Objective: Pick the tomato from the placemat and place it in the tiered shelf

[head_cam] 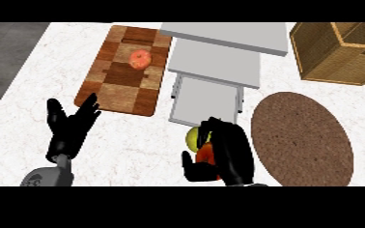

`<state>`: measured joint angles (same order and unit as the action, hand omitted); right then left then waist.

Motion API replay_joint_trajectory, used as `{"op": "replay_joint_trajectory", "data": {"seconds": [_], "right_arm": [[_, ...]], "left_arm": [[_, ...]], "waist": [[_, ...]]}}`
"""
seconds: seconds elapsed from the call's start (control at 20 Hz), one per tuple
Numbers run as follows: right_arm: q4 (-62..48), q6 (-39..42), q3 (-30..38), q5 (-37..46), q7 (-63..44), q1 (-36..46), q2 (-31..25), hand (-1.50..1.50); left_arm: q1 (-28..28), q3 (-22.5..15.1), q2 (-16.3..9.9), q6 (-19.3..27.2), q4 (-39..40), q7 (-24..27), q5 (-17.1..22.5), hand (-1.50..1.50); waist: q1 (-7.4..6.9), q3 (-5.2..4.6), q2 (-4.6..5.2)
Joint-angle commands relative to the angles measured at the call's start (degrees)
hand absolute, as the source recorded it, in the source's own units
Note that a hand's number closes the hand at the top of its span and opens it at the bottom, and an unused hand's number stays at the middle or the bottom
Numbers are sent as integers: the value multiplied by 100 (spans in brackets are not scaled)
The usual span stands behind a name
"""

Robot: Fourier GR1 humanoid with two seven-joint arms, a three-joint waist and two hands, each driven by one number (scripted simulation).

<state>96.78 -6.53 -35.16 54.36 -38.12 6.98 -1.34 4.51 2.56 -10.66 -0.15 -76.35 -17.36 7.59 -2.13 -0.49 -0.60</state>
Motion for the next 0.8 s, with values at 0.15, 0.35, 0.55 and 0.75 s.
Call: {"op": "replay_joint_trajectory", "data": {"seconds": [0.15, 0.35, 0.55, 0.75], "right_arm": [[1134, -245, -1190, 940, -2786, 1500, 131, 150], [1491, 230, -1450, 1262, -4069, 2358, 132, 150], [1720, 857, -840, 1027, -4487, 3182, 131, 150], [1620, 1077, -198, 786, -4684, 3853, 130, 150]], "left_arm": [[-27, 89, -27, 75, 105, 32, -25, 0], [-2, 39, 6, 43, 79, -38, -14, 0], [-148, 33, -16, -42, 92, 123, -22, 0], [-149, 218, -143, -130, 19, 11, 164, 0]], "waist": [[83, 17, -41], [118, 19, -42], [114, 17, -35], [97, 21, -21]]}}
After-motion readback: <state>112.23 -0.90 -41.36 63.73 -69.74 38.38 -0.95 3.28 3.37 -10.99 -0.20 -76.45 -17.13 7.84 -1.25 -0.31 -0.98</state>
